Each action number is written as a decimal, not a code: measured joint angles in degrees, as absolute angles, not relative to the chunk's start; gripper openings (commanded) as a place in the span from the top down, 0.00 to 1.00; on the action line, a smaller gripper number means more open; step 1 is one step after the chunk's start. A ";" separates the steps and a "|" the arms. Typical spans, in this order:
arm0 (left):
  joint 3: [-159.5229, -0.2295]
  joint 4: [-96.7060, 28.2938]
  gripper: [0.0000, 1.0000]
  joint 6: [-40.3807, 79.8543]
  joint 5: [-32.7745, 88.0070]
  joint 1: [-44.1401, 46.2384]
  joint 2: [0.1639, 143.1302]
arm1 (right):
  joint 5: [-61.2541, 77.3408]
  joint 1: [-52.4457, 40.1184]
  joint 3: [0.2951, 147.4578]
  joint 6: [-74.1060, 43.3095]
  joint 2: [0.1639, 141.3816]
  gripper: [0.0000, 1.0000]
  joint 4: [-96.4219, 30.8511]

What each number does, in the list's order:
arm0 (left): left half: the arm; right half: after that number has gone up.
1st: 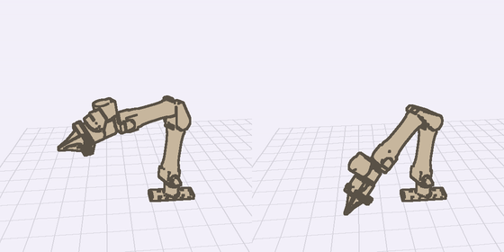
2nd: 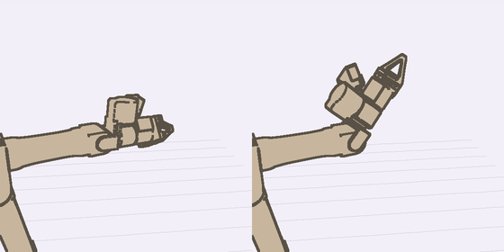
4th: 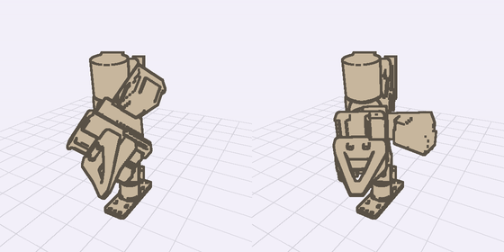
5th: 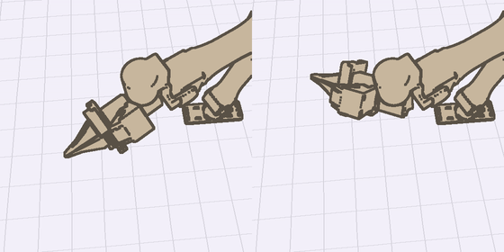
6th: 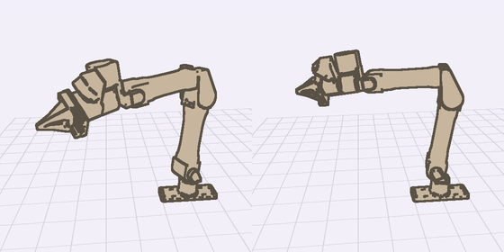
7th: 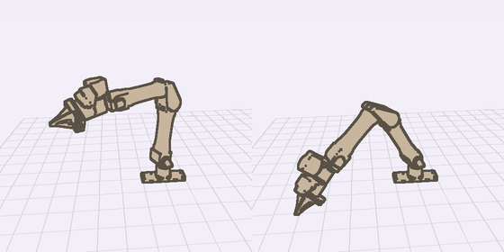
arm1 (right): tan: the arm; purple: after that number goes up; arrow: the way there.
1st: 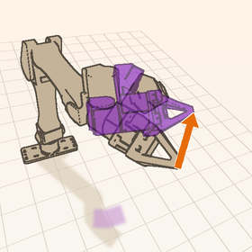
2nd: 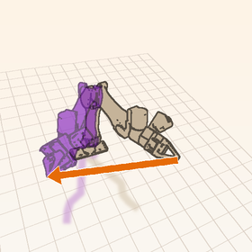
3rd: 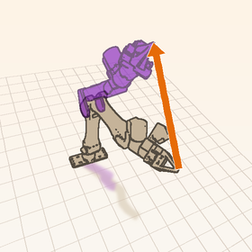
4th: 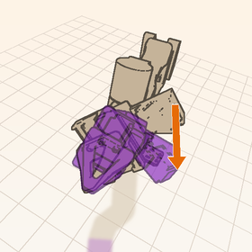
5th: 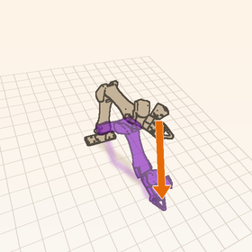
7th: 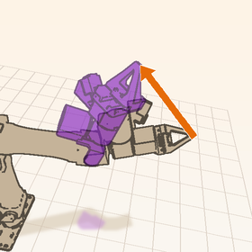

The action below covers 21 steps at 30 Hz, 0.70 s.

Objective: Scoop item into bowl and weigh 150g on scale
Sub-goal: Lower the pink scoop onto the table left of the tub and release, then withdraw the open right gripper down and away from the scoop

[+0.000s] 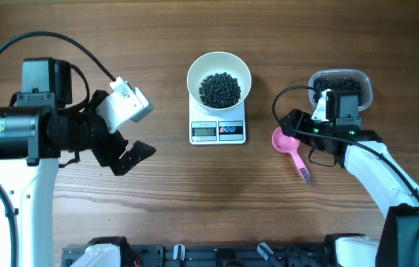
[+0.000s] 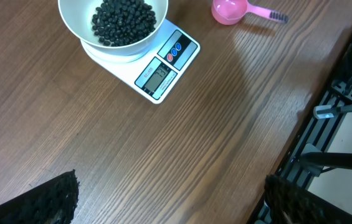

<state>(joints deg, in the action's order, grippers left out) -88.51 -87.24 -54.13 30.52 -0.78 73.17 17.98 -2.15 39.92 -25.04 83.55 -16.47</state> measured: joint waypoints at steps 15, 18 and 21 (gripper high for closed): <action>-88.51 -87.31 0.00 -54.13 30.50 -0.78 73.17 | 18.11 1.34 40.75 -30.13 44.18 0.00 -47.86; -88.51 -87.22 0.00 -54.13 30.48 -0.78 73.17 | 17.45 1.34 40.73 -32.16 35.24 0.00 -56.27; -88.51 -87.26 0.00 -54.13 30.50 -0.78 73.17 | 17.28 1.34 40.27 -34.13 29.39 0.00 -59.88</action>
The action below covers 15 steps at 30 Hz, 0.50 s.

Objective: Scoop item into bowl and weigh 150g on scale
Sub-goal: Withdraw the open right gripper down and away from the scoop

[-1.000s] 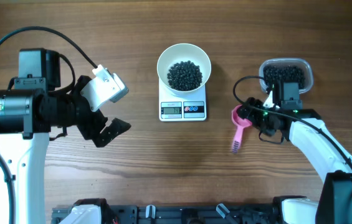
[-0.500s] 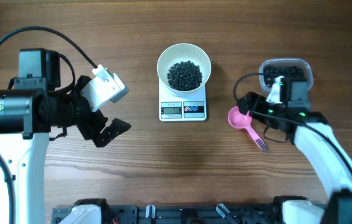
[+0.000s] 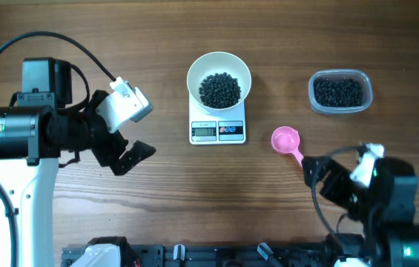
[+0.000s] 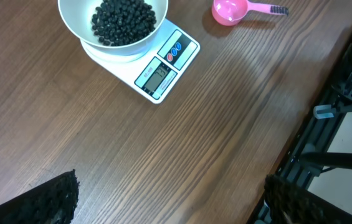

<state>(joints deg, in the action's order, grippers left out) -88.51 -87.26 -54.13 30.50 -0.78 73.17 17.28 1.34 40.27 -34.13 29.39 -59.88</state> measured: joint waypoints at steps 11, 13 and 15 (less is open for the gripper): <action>-88.51 -87.24 0.00 -54.13 30.50 -0.78 73.17 | 19.29 1.34 24.14 -47.70 23.16 0.00 -54.39; -88.51 -87.24 0.00 -54.13 30.50 -0.78 73.17 | 18.85 1.34 22.63 -50.41 23.14 0.00 -53.98; -88.51 -87.24 0.00 -54.13 30.52 -0.78 73.17 | 18.11 1.34 21.65 -52.14 23.11 0.00 -54.13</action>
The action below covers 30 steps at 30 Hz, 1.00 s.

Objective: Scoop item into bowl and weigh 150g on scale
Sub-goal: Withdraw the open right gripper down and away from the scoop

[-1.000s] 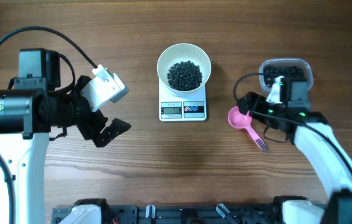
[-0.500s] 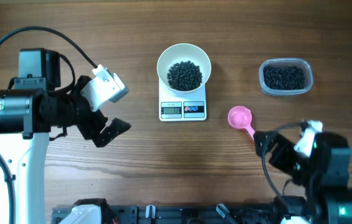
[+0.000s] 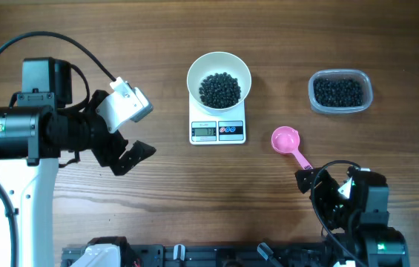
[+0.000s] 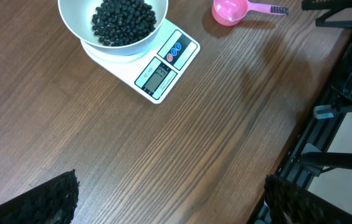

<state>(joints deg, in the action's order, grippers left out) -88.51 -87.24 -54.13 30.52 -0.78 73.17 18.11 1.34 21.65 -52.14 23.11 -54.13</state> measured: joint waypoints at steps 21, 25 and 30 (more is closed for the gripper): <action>-88.51 -87.24 0.00 -54.13 30.50 -0.78 73.17 | 13.82 1.34 11.14 -52.47 23.11 0.05 -37.45; -88.51 -87.24 0.00 -54.13 30.52 -0.78 73.17 | 13.82 1.34 9.87 -51.94 23.11 0.07 -33.76; -88.51 -87.24 0.00 -54.13 30.52 -0.78 73.17 | 13.50 1.34 9.76 -51.72 24.21 0.10 -33.19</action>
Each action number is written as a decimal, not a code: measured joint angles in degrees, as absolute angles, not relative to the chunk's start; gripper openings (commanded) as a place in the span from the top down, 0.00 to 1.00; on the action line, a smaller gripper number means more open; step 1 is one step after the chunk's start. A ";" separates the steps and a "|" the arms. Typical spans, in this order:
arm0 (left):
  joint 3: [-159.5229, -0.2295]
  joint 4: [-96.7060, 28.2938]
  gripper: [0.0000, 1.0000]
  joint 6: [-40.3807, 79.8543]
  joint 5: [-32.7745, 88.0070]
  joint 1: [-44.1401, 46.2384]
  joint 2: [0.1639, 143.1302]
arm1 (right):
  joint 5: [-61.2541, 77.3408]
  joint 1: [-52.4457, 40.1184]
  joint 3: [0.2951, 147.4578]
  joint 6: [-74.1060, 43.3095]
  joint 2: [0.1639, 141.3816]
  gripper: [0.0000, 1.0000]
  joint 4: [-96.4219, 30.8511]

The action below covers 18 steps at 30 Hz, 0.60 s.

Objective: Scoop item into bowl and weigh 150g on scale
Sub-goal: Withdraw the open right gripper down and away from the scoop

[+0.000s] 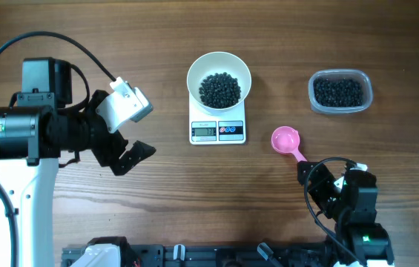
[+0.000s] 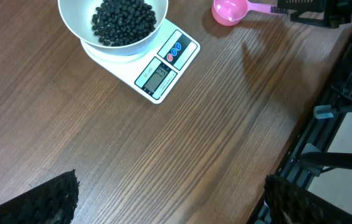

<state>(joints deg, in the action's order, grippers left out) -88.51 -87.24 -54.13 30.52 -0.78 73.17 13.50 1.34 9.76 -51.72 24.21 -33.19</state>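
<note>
A white bowl (image 1: 219,70) of black beans stands on the white scale (image 1: 218,131); both also show in the left wrist view as bowl (image 2: 70,18) and scale (image 2: 163,65). The pink scoop (image 1: 285,139) lies empty on the wood to the right of the scale, its handle pointing to the front right. My right gripper (image 1: 307,174) sits just past the handle's end, apparently open, with nothing in it. My left gripper (image 2: 169,202) hangs open over bare wood far left of the scale, its fingertips (image 2: 57,199) wide apart.
A clear container of black beans (image 1: 340,91) stands at the back right. A black rail (image 2: 325,124) runs along the table's front edge. The left arm's body (image 1: 31,126) takes up the left side.
My right gripper has moved a little toward the end of the scoop's handle and reaches further into the left wrist view. The scoop, bowl, scale and left arm have not moved.
My right arm was stretched out with its gripper at the scoop, between the scale and the bean container. Then it stood drawn back at the front right, the scoop lying alone on the wood. It has stayed there, now closer to the handle's end.
</note>
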 measured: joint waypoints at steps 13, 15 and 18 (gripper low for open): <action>-88.53 -87.24 0.00 -54.13 30.52 -0.78 73.17 | 13.52 1.34 7.94 -51.27 42.46 0.14 -14.66; -88.51 -87.22 0.00 -54.13 30.50 -0.78 73.17 | 14.37 1.34 8.01 -51.05 46.48 0.14 -9.93; -88.51 -87.24 0.00 -54.13 30.50 -0.78 73.17 | 16.40 1.34 8.08 -50.63 52.25 0.16 -2.79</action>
